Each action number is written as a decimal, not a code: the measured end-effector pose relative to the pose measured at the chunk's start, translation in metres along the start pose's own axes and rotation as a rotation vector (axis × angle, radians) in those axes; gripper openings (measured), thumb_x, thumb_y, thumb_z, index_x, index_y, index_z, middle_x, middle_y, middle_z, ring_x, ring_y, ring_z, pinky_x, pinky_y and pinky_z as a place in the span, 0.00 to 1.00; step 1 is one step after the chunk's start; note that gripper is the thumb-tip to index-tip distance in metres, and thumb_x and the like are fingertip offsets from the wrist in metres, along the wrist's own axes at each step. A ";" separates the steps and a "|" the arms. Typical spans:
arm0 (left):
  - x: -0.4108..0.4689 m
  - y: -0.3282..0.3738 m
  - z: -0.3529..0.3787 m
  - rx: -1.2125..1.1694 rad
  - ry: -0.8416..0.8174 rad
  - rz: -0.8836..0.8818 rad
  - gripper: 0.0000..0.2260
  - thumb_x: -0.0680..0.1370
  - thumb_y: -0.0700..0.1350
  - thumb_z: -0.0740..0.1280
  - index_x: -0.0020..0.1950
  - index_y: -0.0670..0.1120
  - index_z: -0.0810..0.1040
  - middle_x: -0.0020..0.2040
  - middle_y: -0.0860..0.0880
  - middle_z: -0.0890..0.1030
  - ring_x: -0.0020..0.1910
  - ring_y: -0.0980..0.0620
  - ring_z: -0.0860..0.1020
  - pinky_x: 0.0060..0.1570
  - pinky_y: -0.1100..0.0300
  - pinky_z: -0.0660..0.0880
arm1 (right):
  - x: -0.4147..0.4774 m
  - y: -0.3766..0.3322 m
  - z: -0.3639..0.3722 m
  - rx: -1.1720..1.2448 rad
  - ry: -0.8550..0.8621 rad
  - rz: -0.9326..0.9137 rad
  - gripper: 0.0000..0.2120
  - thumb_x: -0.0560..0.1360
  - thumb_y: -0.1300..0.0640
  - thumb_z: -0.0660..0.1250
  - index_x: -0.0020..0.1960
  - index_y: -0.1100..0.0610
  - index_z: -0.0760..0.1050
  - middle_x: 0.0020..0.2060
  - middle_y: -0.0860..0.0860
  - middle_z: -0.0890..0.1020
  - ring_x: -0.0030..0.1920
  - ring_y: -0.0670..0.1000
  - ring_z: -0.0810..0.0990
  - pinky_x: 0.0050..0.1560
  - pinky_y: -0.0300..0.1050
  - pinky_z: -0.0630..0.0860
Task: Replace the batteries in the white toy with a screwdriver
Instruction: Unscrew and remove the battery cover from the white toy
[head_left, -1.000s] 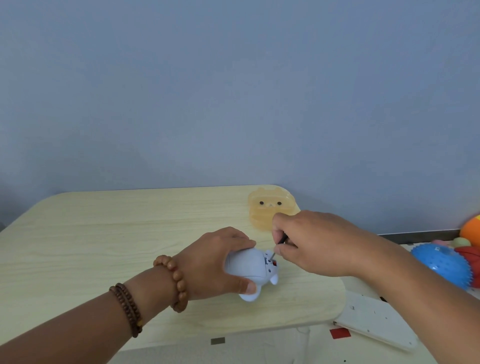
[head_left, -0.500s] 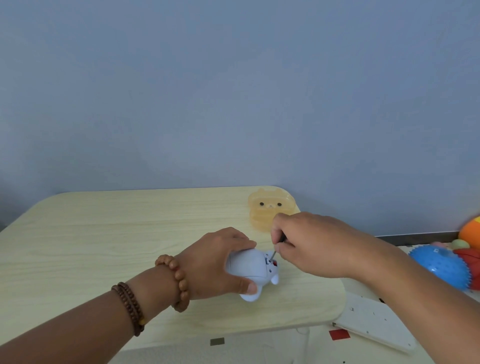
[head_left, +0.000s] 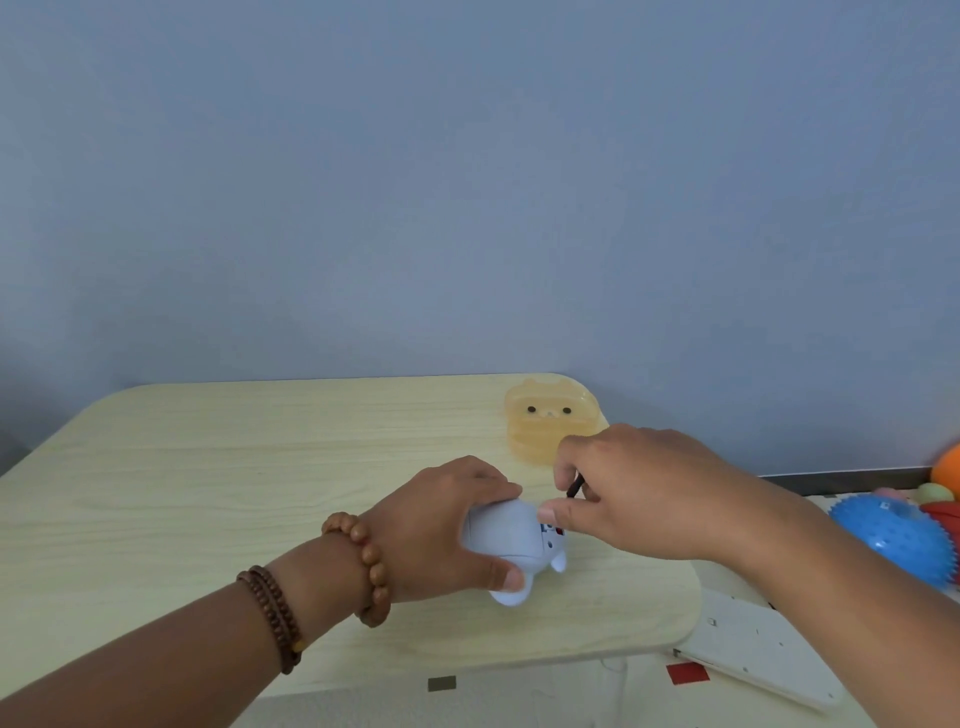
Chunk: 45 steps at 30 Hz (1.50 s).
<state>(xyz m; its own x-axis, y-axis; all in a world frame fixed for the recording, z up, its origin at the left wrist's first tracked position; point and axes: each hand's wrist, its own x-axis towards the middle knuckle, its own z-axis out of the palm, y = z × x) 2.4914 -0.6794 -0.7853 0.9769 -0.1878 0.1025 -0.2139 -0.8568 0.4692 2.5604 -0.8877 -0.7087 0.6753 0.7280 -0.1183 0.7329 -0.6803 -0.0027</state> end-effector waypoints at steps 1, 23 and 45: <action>0.000 0.000 0.000 -0.003 0.001 -0.002 0.35 0.70 0.62 0.75 0.73 0.55 0.70 0.67 0.60 0.71 0.64 0.60 0.72 0.63 0.61 0.72 | 0.000 0.000 0.000 0.019 -0.004 0.002 0.15 0.78 0.36 0.61 0.57 0.45 0.73 0.42 0.41 0.75 0.45 0.48 0.77 0.44 0.45 0.73; 0.002 0.004 -0.001 0.020 -0.015 -0.002 0.35 0.70 0.63 0.74 0.74 0.55 0.69 0.69 0.61 0.69 0.65 0.59 0.71 0.63 0.60 0.72 | -0.008 0.004 0.008 -0.104 0.125 -0.014 0.13 0.79 0.41 0.64 0.46 0.49 0.81 0.40 0.45 0.78 0.43 0.49 0.80 0.37 0.43 0.73; 0.004 0.007 -0.001 0.009 -0.027 -0.013 0.35 0.70 0.60 0.76 0.75 0.54 0.69 0.69 0.58 0.70 0.66 0.58 0.70 0.65 0.60 0.70 | -0.002 0.027 0.108 0.030 0.359 0.358 0.11 0.81 0.46 0.55 0.56 0.48 0.73 0.45 0.47 0.84 0.45 0.50 0.81 0.41 0.47 0.79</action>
<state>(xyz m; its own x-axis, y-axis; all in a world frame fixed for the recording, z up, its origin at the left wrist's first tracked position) 2.4938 -0.6862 -0.7808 0.9792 -0.1896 0.0725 -0.2015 -0.8637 0.4621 2.5699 -0.9165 -0.8155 0.8735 0.4282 0.2318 0.4509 -0.8910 -0.0533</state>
